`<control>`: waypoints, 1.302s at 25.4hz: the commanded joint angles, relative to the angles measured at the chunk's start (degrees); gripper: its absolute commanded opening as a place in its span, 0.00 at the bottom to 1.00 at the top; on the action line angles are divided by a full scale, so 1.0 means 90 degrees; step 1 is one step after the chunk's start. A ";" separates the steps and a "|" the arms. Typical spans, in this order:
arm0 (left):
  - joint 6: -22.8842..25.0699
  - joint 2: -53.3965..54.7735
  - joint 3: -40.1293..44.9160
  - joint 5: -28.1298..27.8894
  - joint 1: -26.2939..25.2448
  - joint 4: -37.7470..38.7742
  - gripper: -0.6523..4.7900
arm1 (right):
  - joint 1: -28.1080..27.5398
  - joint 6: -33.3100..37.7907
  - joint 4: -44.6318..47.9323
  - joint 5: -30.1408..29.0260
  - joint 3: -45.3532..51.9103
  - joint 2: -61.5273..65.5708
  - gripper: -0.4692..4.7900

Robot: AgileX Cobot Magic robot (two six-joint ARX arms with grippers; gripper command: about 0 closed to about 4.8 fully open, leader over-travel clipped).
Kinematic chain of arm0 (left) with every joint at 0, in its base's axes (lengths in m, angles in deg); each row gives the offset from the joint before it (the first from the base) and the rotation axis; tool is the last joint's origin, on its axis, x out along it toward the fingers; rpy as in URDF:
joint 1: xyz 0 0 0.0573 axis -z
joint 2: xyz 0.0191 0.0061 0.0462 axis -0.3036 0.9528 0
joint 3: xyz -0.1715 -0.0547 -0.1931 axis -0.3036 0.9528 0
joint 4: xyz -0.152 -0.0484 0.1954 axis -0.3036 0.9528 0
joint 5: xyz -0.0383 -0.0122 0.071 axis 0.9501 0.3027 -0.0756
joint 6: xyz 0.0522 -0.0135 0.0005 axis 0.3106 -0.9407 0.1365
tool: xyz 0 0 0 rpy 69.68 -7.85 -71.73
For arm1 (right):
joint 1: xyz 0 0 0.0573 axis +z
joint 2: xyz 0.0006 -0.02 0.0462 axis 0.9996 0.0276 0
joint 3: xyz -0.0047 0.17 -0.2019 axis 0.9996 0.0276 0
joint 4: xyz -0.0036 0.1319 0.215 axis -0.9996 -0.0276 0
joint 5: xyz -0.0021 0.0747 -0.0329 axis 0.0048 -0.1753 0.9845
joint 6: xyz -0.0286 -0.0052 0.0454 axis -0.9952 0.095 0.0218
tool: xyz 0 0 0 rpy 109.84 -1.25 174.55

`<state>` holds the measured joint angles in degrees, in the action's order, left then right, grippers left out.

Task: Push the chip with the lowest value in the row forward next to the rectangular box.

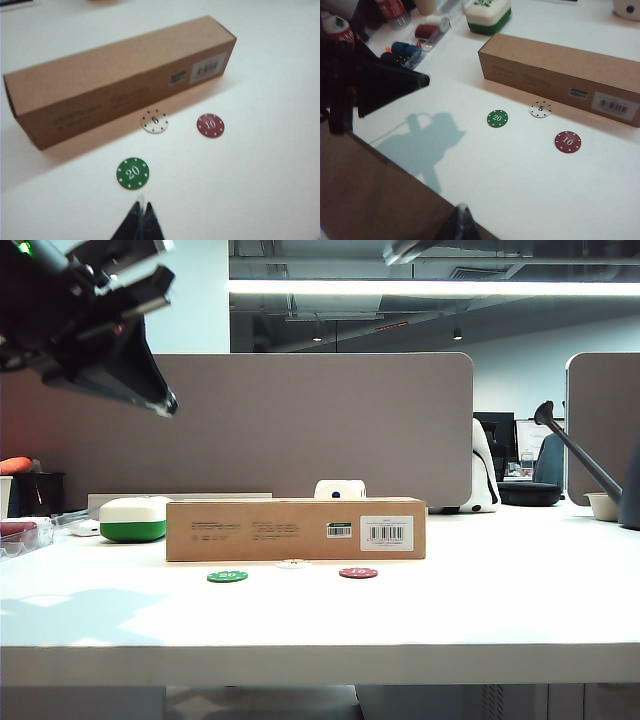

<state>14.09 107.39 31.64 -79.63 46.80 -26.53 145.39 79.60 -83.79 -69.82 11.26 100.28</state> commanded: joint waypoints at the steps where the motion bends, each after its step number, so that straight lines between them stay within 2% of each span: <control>1: -0.0015 -0.0308 -0.0015 0.0012 -0.0007 -0.0075 0.11 | 0.0333 0.0000 0.0277 0.0160 0.0449 -0.0486 0.08; 5: -0.0015 -0.0937 -0.0015 0.0019 -0.0007 -0.0058 0.11 | 0.0459 0.0053 0.0102 -0.0175 0.0809 -0.0947 0.08; 9: -0.0015 -0.1812 -0.0015 0.0019 -0.0019 -0.0063 0.11 | 0.0474 0.0046 0.0056 -0.0153 0.0809 -0.0952 0.08; 11: -0.0015 -0.2215 -0.0015 0.0100 -0.0223 -0.0063 0.11 | 0.0471 0.0046 0.0053 -0.0131 0.0809 -0.0947 0.08; 16: -0.0015 -0.3130 -0.0015 0.0245 -0.1256 -0.0063 0.11 | 0.0474 0.0046 0.0056 -0.0146 0.0809 -0.0942 0.08; 25: 0.0015 -0.4571 -0.0015 0.0248 -0.2212 0.0214 0.11 | 0.0474 0.0046 0.0053 -0.0131 0.0809 -0.0942 0.08; 28: 0.0860 -0.5224 0.0049 -0.0126 -0.2526 0.0724 0.11 | 0.0474 0.0046 0.0053 -0.0131 0.0809 -0.0942 0.08; 29: 0.0988 -0.5338 0.0138 -0.0219 -0.2565 0.0772 0.11 | 0.0474 0.0046 0.0053 -0.0131 0.0809 -0.0942 0.08; 31: 0.1112 -0.5578 0.0542 -0.0284 -0.2693 0.0763 0.11 | 0.0474 0.0046 0.0053 -0.0131 0.0809 -0.0942 0.08; 33: 0.1020 -0.5780 0.1285 -0.0238 -0.2880 0.0520 0.11 | 0.0474 0.0046 0.0056 -0.0131 0.0809 -0.0942 0.08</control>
<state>23.69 55.89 41.35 -81.95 21.29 -20.30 149.63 79.97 -84.01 -71.06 18.72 91.77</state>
